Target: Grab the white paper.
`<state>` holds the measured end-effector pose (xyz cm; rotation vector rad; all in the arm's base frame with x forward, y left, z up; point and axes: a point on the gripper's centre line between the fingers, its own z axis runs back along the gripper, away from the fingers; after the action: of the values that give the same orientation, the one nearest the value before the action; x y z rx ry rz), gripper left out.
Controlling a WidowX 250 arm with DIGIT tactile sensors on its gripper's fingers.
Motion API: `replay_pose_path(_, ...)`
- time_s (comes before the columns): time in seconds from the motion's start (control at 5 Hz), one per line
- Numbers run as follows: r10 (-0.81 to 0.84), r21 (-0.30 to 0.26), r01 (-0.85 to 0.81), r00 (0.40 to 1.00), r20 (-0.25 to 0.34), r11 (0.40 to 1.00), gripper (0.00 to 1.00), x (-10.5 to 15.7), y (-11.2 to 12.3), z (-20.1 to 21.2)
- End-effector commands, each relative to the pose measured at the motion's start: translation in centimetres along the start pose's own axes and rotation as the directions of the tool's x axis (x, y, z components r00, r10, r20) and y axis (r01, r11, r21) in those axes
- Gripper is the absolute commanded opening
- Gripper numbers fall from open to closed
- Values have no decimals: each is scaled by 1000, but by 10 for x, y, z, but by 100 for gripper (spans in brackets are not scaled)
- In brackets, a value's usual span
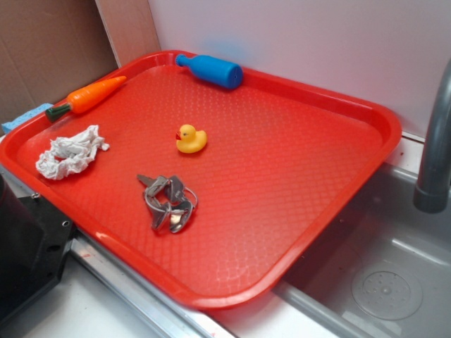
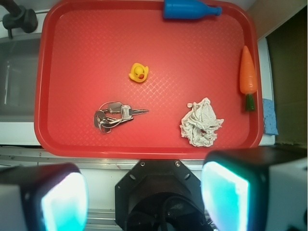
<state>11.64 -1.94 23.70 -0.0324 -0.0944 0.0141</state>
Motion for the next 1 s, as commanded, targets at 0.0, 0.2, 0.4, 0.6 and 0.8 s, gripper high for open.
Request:
replay_pose_path(0.0,0,0,0,1000,0,1000,100,0,0,0)
replay_pose_path(0.2,36,-28,-36,999,12,999,100,2,8,-12)
replay_pose_path(0.4,160,-24,-159,984,75,987,100,2,28,-34)
replay_pose_path(0.6,231,-19,-231,968,100,973,100,-3,37,-47)
replay_pose_path(0.8,304,4,-308,942,145,951,100,-10,47,-65)
